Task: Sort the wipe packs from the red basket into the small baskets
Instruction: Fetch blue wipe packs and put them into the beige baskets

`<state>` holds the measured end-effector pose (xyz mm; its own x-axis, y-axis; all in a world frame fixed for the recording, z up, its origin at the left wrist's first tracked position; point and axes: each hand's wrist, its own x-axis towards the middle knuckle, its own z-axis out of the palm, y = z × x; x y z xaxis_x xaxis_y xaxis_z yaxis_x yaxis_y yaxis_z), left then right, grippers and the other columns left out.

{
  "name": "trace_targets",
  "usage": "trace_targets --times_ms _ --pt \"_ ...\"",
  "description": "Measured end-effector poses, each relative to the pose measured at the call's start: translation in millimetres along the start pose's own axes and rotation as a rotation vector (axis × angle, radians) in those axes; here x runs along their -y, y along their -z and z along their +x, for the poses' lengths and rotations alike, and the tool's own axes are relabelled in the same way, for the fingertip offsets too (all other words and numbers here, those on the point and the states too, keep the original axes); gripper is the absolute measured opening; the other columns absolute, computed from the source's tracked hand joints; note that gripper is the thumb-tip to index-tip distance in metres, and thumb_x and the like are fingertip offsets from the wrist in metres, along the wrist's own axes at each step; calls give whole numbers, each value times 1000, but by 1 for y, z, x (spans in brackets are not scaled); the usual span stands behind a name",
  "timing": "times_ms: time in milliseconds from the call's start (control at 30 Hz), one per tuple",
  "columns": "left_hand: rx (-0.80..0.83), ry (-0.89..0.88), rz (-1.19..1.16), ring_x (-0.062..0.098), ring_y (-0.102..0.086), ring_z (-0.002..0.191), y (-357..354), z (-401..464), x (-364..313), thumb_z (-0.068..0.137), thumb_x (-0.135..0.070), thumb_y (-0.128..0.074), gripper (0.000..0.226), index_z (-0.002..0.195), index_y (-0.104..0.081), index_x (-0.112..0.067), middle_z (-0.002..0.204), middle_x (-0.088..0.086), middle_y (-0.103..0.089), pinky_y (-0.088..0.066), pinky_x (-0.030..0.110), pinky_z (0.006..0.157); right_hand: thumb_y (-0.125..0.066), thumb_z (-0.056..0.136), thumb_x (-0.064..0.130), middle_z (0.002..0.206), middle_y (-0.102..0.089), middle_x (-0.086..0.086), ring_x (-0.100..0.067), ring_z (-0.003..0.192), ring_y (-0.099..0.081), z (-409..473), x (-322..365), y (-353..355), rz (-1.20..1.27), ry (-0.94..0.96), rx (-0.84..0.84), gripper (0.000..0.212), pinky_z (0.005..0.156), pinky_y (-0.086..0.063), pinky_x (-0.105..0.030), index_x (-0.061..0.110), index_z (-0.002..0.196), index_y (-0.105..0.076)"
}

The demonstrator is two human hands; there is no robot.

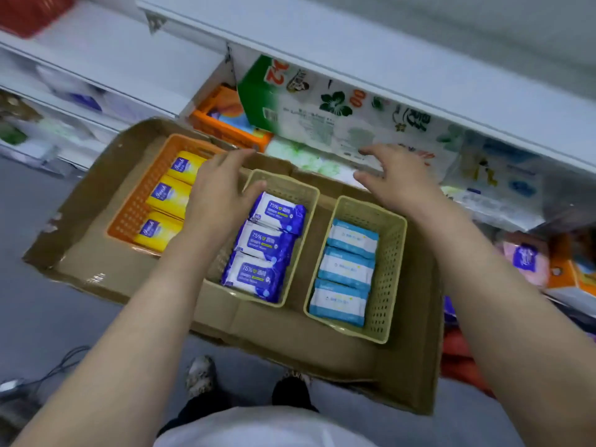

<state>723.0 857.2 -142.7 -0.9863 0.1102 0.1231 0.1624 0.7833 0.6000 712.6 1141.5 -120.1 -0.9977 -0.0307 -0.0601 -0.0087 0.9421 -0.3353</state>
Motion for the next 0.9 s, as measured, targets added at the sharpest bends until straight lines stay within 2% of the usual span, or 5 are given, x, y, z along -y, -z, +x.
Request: trace_targets --times_ms 267,500,667,800,900 --pt "-73 -114 83 26 -51 127 146 -39 103 82 -26 -77 58 136 -56 -20 136 6 -56 -40 36 105 -62 94 35 142 -53 -6 -25 132 -45 -44 185 3 28 228 -327 49 106 -37 -40 22 140 -52" --pt "-70 41 148 25 -54 122 253 -93 256 88 -36 -69 51 136 -54 -26 135 0 -57 -47 41 96 -67 92 29 142 -53 -6 -22 135 -44 -52 358 -90 168 290 -165 49 113 -34 -36 18 138 -55" --pt "-95 135 160 23 -53 124 307 -91 347 91 -43 -62 49 136 -56 -25 134 -1 -58 -44 39 97 -64 93 34 145 -48 -2 -16 138 -39 -14 448 -131 109 309 -44 50 109 -25 -19 25 141 -51" --pt "-124 155 139 22 -53 125 344 -59 410 91 -41 -62 47 135 -56 -23 132 -1 -59 -45 40 100 -61 94 37 146 -49 0 -18 136 -42 40 507 -147 88 344 -36 50 113 -35 -35 25 142 -50" --pt "-129 153 169 22 -52 124 378 -24 455 92 -37 -64 46 135 -55 -24 132 -3 -58 -45 41 102 -62 94 36 142 -52 1 -18 133 -45 92 552 -162 146 366 -76 47 108 -37 -32 26 139 -53"
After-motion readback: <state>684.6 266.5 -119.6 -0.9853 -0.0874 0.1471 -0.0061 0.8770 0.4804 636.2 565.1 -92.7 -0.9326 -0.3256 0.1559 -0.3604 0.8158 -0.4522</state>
